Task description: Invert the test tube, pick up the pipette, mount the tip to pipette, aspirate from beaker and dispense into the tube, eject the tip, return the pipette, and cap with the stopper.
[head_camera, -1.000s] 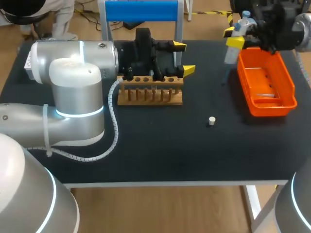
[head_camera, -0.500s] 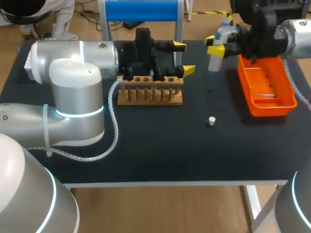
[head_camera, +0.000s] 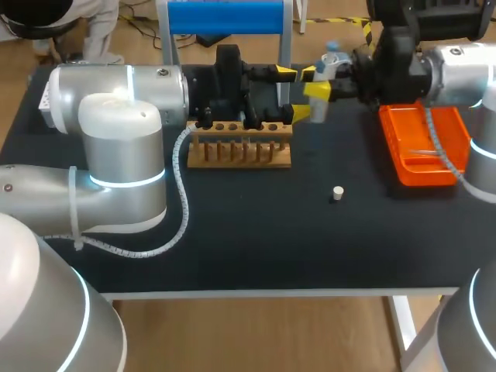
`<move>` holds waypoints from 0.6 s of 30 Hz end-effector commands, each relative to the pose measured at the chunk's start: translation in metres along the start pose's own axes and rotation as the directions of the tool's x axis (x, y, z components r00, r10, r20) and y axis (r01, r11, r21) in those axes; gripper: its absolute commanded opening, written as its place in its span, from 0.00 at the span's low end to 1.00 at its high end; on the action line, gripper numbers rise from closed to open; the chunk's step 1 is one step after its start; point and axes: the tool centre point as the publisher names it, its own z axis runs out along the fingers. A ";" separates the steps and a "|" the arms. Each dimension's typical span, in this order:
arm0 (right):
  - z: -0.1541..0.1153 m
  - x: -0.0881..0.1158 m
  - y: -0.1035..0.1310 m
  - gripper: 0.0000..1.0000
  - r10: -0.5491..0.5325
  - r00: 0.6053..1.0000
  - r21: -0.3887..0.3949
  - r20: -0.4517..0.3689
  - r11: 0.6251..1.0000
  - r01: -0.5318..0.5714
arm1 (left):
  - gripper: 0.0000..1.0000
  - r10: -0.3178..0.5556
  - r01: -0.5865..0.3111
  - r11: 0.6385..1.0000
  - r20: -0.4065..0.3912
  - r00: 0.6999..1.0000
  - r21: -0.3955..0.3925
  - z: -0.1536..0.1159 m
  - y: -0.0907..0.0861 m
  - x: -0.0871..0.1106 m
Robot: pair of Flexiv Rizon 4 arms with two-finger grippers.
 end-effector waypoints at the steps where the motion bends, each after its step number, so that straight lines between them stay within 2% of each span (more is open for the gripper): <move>1: 0.011 -0.003 -0.003 0.00 -0.005 1.000 -0.003 0.010 1.000 0.005 | 1.00 -0.001 0.001 1.000 0.001 1.000 -0.001 0.001 0.000 0.000; 15: 0.024 -0.006 -0.005 0.00 -0.021 0.998 -0.020 0.053 1.000 0.022 | 1.00 -0.001 0.001 1.000 0.001 1.000 -0.001 0.001 0.000 0.000; 17: 0.024 -0.007 -0.005 0.00 -0.022 0.998 -0.022 0.056 0.999 0.023 | 0.66 -0.001 0.001 1.000 0.001 1.000 -0.001 0.001 0.000 0.000; 18: 0.025 -0.007 -0.005 0.00 -0.020 0.998 -0.023 0.056 1.000 0.022 | 0.14 -0.001 0.001 1.000 0.001 1.000 -0.001 0.001 0.000 0.000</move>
